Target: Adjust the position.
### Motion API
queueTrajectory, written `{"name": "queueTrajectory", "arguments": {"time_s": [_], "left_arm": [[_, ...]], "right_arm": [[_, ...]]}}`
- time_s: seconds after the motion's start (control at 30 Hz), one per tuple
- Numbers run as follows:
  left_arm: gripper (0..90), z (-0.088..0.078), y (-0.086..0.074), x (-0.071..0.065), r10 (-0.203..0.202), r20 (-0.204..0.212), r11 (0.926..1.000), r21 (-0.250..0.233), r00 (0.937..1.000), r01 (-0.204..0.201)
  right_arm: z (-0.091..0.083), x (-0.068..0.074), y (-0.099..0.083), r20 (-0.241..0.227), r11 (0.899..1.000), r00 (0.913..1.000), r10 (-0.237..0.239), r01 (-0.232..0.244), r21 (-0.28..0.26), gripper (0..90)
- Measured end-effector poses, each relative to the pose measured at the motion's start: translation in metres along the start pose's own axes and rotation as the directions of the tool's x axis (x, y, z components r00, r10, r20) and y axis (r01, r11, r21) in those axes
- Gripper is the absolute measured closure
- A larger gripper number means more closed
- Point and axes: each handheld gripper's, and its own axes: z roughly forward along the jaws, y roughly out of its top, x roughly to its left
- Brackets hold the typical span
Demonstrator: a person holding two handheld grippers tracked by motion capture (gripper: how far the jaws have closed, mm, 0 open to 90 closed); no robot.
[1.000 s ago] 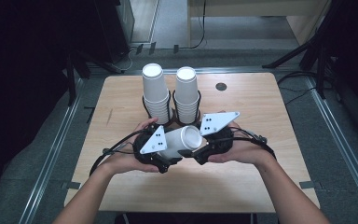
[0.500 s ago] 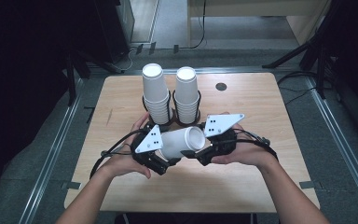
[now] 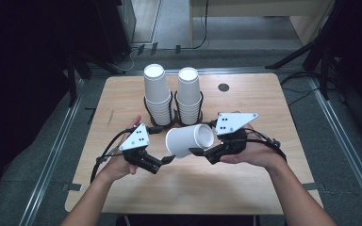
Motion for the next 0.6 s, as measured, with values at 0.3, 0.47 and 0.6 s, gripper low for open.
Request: {"name": "queueTrajectory", "arguments": {"time_s": [0.3, 0.47, 0.6], "left_arm": [[0.0, 0.004, -0.007, 0.001, -0.068, 0.04, 0.9962, -0.053, 0.9969, 0.07], [0.0, 0.008, -0.01, 0.001, -0.098, 0.053, 0.9904, -0.092, 0.9937, 0.103], [0.0, 0.01, -0.01, 0.001, -0.107, 0.076, 0.9873, -0.11, 0.9914, 0.115]], "right_arm": [[-0.003, -0.003, -0.001, 0.018, 0.998, 0.9992, 0.036, -0.035, -0.051, 23.6], [-0.007, -0.006, -0.003, 0.015, 0.993, 0.9979, 0.064, -0.062, -0.102, 23.6], [-0.009, -0.005, -0.002, 0.012, 0.991, 0.9975, 0.07, -0.068, -0.115, 23.6]]}}
